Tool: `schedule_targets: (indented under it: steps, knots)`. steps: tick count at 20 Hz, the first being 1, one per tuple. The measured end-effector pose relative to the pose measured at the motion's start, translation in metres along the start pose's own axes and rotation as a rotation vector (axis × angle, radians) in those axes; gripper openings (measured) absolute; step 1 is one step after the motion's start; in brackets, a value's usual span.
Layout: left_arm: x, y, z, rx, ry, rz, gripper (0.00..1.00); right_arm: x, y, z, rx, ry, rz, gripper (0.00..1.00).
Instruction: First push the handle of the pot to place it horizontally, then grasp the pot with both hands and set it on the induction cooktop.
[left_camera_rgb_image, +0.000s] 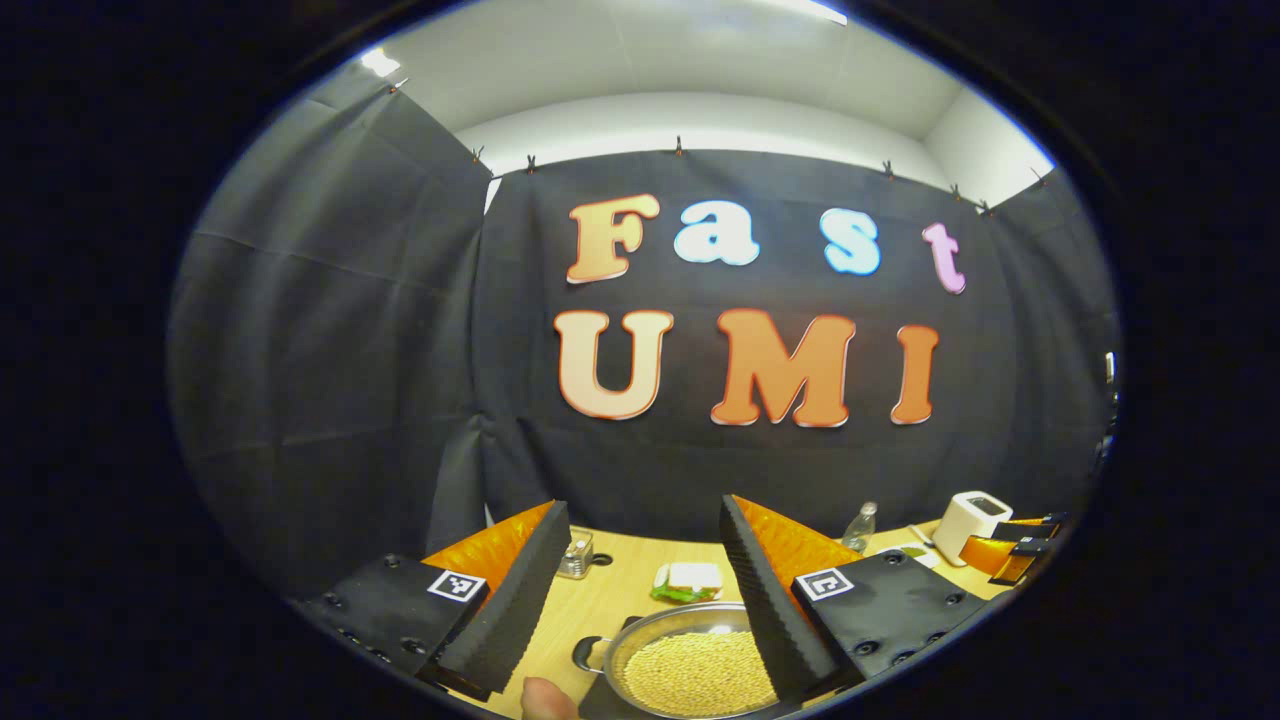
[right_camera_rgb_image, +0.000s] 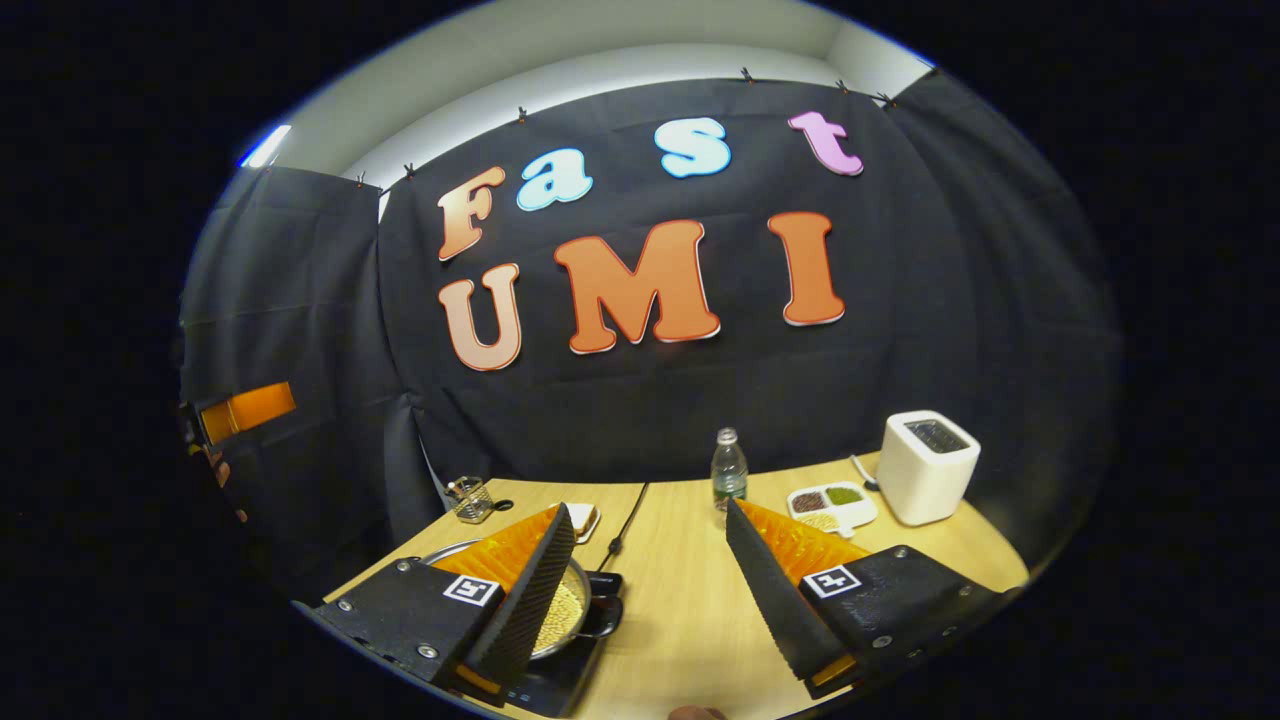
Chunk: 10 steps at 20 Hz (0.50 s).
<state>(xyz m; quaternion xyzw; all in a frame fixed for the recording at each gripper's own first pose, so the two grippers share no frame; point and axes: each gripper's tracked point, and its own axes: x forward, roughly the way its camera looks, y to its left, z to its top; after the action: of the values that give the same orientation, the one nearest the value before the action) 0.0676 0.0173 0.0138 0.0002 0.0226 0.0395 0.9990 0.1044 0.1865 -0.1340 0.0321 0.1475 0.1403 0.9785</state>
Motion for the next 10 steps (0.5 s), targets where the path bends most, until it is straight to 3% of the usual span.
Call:
schedule_targets:
  steps: [4,5,6,10]
  knots:
    - [-0.031,-0.042,0.011,-0.043,0.038,-0.127,0.97,-0.04,-0.075,0.059,-0.139,-0.106,-0.143,0.95]
    - [-0.037,-0.049,0.013,-0.049,0.047,-0.147,0.97,-0.05,-0.088,0.069,-0.147,-0.124,-0.167,1.0]
    - [-0.041,-0.053,0.015,-0.051,0.05,-0.153,0.97,-0.06,-0.097,0.077,-0.145,-0.141,-0.185,0.95]
    - [-0.051,-0.065,0.019,-0.066,0.039,-0.157,0.98,-0.094,-0.13,0.094,-0.118,-0.188,-0.23,0.95]
